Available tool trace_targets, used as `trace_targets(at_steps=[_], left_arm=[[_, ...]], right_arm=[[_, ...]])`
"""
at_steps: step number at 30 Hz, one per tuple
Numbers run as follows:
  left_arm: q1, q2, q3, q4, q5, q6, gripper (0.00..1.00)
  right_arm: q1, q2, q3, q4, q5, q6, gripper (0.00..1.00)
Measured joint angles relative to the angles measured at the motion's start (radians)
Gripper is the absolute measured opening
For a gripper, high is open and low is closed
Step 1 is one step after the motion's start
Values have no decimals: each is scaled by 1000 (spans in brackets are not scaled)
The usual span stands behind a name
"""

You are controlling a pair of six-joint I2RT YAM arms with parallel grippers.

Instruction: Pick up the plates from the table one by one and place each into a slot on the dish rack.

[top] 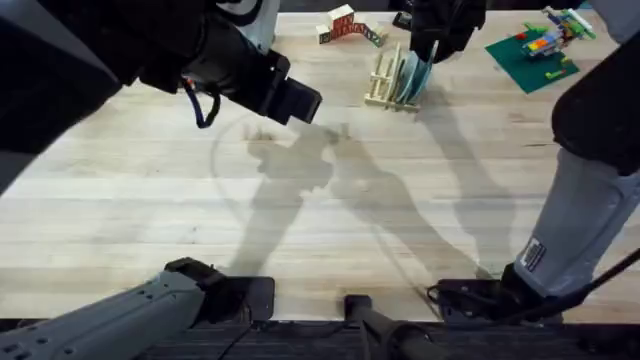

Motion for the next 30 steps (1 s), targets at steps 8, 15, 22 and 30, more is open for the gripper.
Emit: trace_targets(at_steps=[8, 15, 22, 30], left_arm=[[0, 0, 0, 0, 0, 0, 993], [0, 0, 0, 0, 0, 0, 994], [0, 0, 0, 0, 0, 0, 993], [0, 0, 0, 0, 0, 0, 993]], right_arm=[[0, 0, 0, -5, 0, 0, 124], [0, -7, 25, -35, 0, 0, 121], [0, -153, 145, -150, 0, 0, 239], [32, -269, 171, -269, 0, -15, 643]])
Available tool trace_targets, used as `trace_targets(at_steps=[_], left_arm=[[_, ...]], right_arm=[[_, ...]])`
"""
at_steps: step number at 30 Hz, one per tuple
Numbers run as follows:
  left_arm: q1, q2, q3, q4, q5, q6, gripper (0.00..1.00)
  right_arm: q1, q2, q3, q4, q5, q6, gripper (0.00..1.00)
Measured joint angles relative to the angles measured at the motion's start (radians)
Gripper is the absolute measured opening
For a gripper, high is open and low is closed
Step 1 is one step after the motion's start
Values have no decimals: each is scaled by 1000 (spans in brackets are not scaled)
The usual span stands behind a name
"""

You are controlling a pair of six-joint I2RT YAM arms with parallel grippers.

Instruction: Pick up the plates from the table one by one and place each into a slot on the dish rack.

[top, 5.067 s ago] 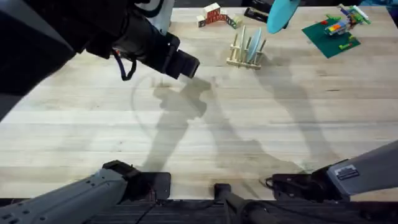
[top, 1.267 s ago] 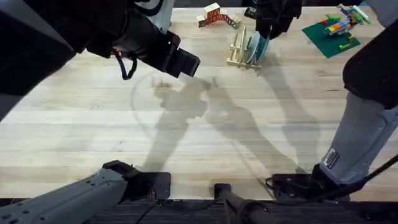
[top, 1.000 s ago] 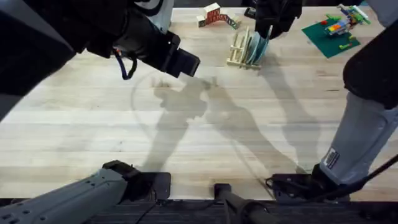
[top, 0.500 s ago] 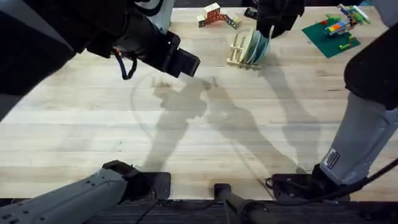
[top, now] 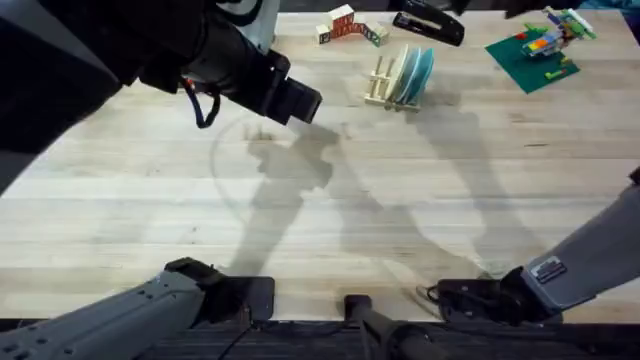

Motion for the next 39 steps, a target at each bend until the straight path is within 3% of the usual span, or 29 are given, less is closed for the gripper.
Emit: trace_targets(at_steps=[8, 13, 21, 25, 34, 39], left_arm=[[0, 0, 0, 0, 0, 0, 993], [0, 0, 0, 0, 0, 0, 993], [0, 0, 0, 0, 0, 0, 994], [0, 0, 0, 0, 0, 0, 994], [0, 0, 0, 0, 0, 0, 993], [0, 0, 0, 0, 0, 0, 993]], right_arm=[[83, -14, 0, -21, 0, -36, 984], [121, -38, -1, -21, 0, -38, 995], [170, -181, -70, -21, 1, -46, 995], [184, -279, -214, 2, 1, -49, 995], [186, -575, -699, 293, -16, -49, 996], [186, -708, -887, 394, -37, -49, 996]])
